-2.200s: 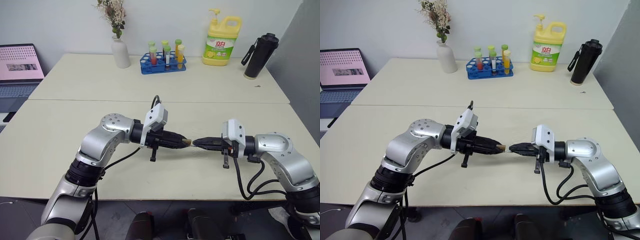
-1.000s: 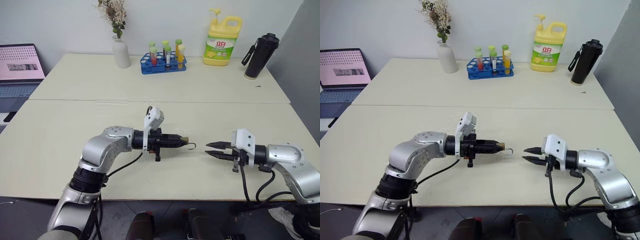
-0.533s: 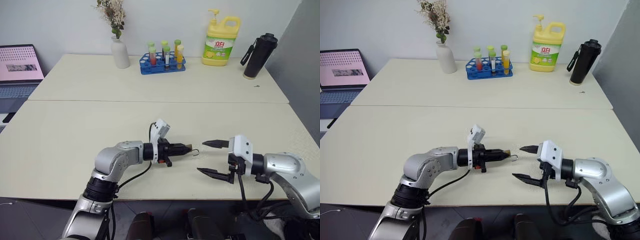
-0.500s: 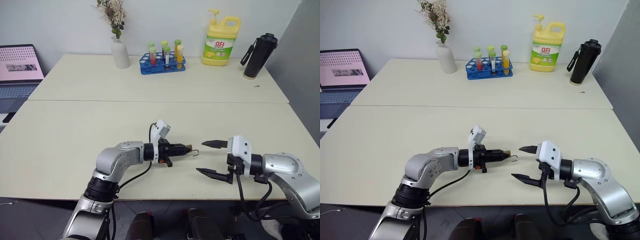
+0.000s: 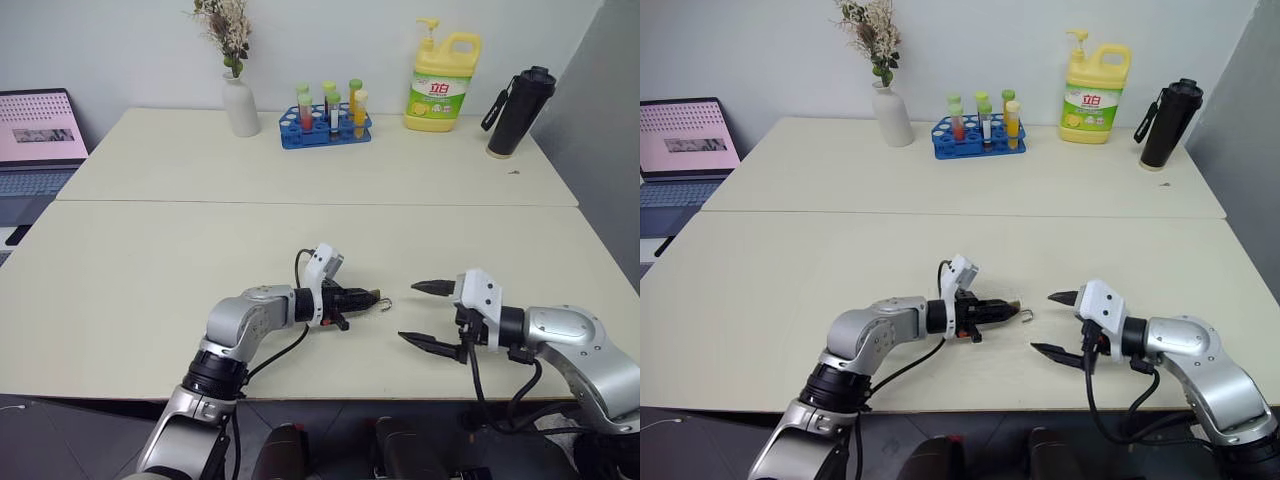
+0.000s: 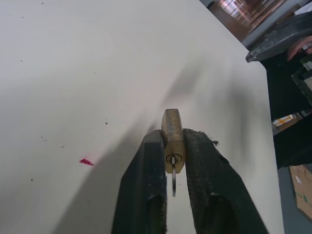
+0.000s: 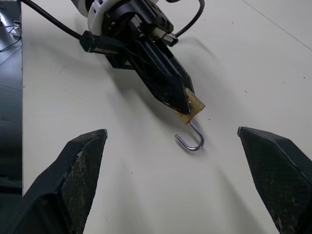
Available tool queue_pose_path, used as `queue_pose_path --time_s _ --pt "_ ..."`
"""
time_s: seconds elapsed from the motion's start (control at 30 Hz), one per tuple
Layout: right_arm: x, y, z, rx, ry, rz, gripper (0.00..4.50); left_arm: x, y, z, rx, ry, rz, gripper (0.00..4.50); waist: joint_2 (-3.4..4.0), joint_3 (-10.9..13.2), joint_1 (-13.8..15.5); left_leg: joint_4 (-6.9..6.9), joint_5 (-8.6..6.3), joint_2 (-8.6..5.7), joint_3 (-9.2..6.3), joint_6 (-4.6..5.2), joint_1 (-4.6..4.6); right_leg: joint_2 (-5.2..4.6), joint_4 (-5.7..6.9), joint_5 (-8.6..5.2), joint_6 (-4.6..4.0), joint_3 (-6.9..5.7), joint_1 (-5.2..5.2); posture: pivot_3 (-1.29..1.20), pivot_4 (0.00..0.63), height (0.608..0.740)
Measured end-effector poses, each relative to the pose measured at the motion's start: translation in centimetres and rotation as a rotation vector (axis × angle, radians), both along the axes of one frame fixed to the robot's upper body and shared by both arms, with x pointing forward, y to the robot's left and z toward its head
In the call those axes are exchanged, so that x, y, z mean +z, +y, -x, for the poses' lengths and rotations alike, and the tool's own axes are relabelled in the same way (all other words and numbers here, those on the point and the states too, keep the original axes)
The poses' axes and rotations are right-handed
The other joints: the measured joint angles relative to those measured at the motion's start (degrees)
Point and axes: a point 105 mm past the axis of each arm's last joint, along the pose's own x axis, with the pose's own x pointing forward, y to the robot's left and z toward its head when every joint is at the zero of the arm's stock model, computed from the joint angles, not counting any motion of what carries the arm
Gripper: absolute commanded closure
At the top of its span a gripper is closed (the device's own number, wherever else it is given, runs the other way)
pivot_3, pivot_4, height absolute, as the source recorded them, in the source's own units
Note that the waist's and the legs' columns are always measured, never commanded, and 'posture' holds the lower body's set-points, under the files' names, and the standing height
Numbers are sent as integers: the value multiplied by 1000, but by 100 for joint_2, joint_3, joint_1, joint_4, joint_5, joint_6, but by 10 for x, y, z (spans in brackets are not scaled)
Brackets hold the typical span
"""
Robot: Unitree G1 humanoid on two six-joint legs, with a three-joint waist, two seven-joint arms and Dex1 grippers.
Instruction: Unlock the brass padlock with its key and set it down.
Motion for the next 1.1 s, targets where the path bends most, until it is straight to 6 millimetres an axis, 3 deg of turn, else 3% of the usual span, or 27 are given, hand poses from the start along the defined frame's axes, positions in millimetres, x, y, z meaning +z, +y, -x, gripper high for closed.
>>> queue_pose_path --time_s 0.2,0.33,0.43,0.57,0.7,0.87,1.1 --pt "0 -2 0 -6 14 2 0 5 7 -6 0 -67 -26 881 0 0 -4 -1 0 -1 0 0 1 2 0 0 0 -1 0 0 150 740" --pt "0 -4 1 -10 27 5 0 17 26 -15 27 -207 -68 881 0 0 -3 -1 0 2 0 0 1 1 0 0 0 -1 -1 0 150 740" --pt "3 -6 0 -19 17 4 0 41 37 -18 40 -343 -56 881 0 0 2 -2 0 3 1 0 -1 -3 -2 0 0 0 -1 0 150 740" --pt "5 -9 1 -17 22 4 0 56 74 -4 -5 -579 -241 881 1 1 -40 -15 -1 11 10 -1 7 -1 -4 -1 -2 12 -4 0 150 740" --pt "7 -9 1 -1 30 2 0 49 88 13 -52 -650 -323 881 0 2 12 -14 -1 8 6 -1 3 -7 -5 -2 -3 0 -4 0 150 740" --pt "4 -18 -3 10 63 31 0 33 111 44 -88 -611 -409 881 -1 3 3 -13 -2 6 14 1 2 -36 -11 -3 -4 3 -4 0 150 740" --pt "6 -21 -4 58 70 48 0 37 104 61 -125 -607 -368 881 -1 4 20 -13 -2 6 6 1 2 -34 -9 -3 -5 -6 -3 0 150 740"
